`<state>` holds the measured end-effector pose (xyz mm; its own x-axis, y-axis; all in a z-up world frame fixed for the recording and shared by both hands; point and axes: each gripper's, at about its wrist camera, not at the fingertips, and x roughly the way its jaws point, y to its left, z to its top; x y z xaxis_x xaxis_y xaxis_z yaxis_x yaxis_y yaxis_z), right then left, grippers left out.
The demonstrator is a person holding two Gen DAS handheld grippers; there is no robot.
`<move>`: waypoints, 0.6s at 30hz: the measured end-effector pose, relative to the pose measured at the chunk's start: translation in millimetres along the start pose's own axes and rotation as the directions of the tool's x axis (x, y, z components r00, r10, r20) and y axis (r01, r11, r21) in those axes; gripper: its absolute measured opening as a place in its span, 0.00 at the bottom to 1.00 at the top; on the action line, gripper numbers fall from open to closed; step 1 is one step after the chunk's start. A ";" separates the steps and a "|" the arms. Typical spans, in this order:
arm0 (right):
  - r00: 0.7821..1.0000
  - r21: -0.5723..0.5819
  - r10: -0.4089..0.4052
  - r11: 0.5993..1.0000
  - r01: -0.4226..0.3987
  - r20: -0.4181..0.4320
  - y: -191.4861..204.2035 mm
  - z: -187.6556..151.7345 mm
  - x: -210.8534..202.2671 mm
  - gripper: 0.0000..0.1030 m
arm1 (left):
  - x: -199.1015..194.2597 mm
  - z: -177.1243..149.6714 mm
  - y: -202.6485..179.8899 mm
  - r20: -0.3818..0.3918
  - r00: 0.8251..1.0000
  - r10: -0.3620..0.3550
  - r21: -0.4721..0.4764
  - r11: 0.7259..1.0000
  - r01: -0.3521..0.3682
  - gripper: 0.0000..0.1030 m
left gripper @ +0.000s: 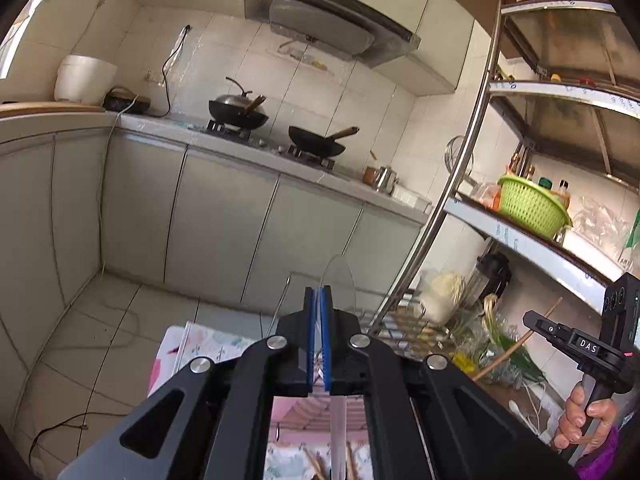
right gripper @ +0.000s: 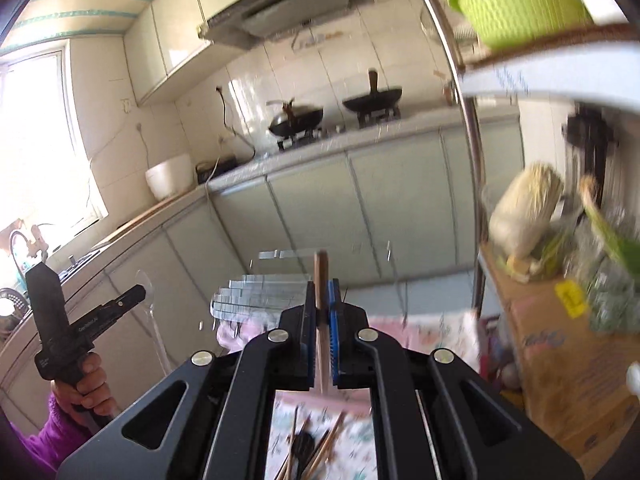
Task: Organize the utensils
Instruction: 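Lift both held utensils and drop them into the tall pink cup, opening both grippers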
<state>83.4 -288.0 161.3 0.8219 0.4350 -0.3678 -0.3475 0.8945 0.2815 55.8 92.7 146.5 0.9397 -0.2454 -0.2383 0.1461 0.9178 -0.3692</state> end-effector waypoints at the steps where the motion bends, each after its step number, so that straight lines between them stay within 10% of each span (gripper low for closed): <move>1: 1.000 -0.015 -0.018 1.000 0.018 0.024 1.3 11.4 -2.3 0.05 | 2.0 8.6 -3.0 0.027 1.000 0.003 0.004 1.000 -0.003 0.02; 8: 0.990 -0.076 -0.089 0.992 0.097 0.109 0.4 60.8 0.5 0.05 | 32.2 48.0 -13.0 0.171 0.982 0.084 0.049 0.994 -0.094 0.02; 18: 0.989 -0.089 -0.121 0.988 0.128 0.081 -13.9 68.1 35.9 0.05 | 87.3 23.9 6.1 0.170 0.979 0.113 0.051 0.991 -0.123 0.02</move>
<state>148.5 -291.8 204.5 0.8915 0.3142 -0.3264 -0.2783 0.9483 0.1526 146.1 84.4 145.0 0.9889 -0.0840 -0.1227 0.0451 0.9556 -0.2911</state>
